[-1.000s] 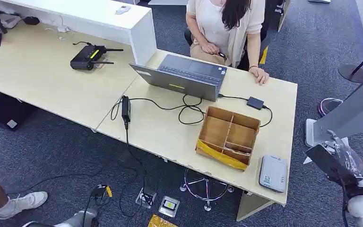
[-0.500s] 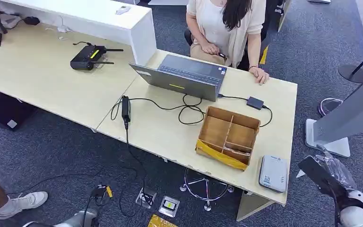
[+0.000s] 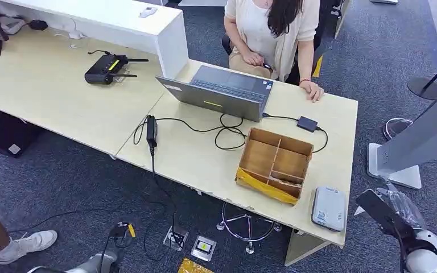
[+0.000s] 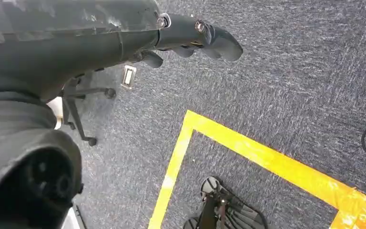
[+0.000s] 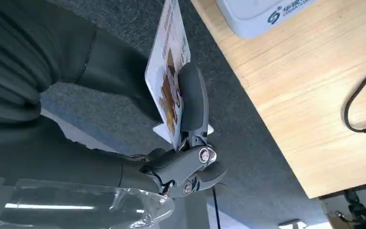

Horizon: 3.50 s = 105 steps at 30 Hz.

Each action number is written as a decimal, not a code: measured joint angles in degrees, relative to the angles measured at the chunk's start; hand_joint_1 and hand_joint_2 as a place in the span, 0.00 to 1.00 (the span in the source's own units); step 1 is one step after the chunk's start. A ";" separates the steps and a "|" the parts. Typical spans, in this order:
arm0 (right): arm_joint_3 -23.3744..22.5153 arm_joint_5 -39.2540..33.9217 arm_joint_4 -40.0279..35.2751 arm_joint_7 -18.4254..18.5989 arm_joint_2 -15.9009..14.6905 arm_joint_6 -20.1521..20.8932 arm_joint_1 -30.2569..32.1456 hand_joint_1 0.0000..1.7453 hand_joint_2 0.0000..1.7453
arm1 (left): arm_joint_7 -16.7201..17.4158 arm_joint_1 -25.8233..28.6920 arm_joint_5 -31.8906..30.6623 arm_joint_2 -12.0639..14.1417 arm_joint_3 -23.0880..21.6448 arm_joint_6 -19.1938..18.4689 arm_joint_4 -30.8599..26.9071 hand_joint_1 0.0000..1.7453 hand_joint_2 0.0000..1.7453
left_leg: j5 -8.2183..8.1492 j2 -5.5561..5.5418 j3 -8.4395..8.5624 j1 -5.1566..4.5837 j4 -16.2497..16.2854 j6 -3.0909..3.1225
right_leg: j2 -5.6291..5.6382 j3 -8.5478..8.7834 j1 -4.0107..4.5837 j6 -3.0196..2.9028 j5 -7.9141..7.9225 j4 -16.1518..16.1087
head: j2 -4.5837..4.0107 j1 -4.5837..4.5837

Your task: Pass the card to the sensor for recognition and then transmit it.

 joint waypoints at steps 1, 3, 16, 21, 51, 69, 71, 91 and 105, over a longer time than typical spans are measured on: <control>0.00 -0.11 -0.20 -0.09 -0.02 -0.02 -0.17 1.00 1.00 | -0.04 0.00 0.00 -0.02 0.00 -0.07 0.00 0.00 0.00 | 0.00 0.00 0.00 0.00 0.00 0.00 | 0.00 0.00 0.00 0.00 0.00 0.00 | 0.00 0.00; -0.02 -0.28 -0.46 -0.39 -0.09 0.00 -1.03 1.00 1.00 | -0.18 0.00 -0.02 0.00 0.00 -0.35 0.00 0.00 0.00 | 0.00 0.01 0.01 0.00 0.00 0.00 | 0.01 0.00 0.00 0.00 0.00 0.00 | 0.00 0.00; -0.02 -0.26 -2.38 -1.01 -0.44 1.27 -3.83 1.00 1.00 | -0.37 -0.01 -0.09 -0.02 -0.09 -0.46 0.00 0.00 0.00 | 0.00 0.00 0.00 0.00 0.00 0.00 | -0.01 0.00 0.00 0.00 0.00 0.00 | 0.00 0.02; 0.15 -0.33 -3.30 -0.61 -0.18 1.22 -3.09 1.00 1.00 | -0.37 -0.02 -0.07 -0.07 -0.09 -0.48 0.00 0.00 0.00 | 0.00 0.00 0.00 0.00 0.00 0.00 | -0.01 0.00 0.00 0.00 0.00 0.00 | 0.00 0.00; 0.35 -0.98 -8.90 0.07 1.01 2.54 3.29 1.00 1.00 | -0.66 -0.03 -0.04 -0.44 -0.15 -0.92 0.00 0.00 0.00 | 0.00 0.00 0.01 0.00 0.00 0.00 | 0.00 0.01 0.00 0.00 0.00 0.00 | 0.00 0.02; 0.35 -2.14 -11.26 1.20 0.24 2.91 6.76 1.00 1.00 | -0.90 -0.02 -0.46 -0.70 -0.79 -0.55 0.00 0.00 0.00 | 0.00 0.01 0.02 0.00 0.00 0.00 | 0.02 0.00 0.00 0.00 0.00 -0.01 | 0.00 0.00; 0.35 -2.25 -11.26 1.20 -0.04 2.86 7.22 1.00 1.00 | -0.88 -0.01 -0.46 -0.70 -1.18 -0.55 0.00 0.00 0.00 | 0.00 0.01 0.02 0.00 0.00 0.00 | 0.00 0.00 0.00 0.00 0.00 -0.01 | 0.00 0.02; 0.33 -1.66 -11.26 0.55 -0.85 2.27 8.27 1.00 1.00 | 0.02 -0.02 0.20 -0.66 -1.46 -0.22 0.00 0.00 0.00 | 0.00 0.07 0.03 0.00 0.00 0.00 | 0.08 0.01 0.00 0.00 0.00 0.00 | 0.00 0.00; 0.35 -1.01 -11.26 0.02 -0.72 2.32 7.43 1.00 1.00 | 0.09 -0.02 0.52 -0.66 -1.49 -0.17 0.00 0.00 0.00 | 0.00 0.07 0.02 0.00 0.00 0.00 | 0.07 0.01 0.00 0.00 0.00 0.00 | 0.00 0.00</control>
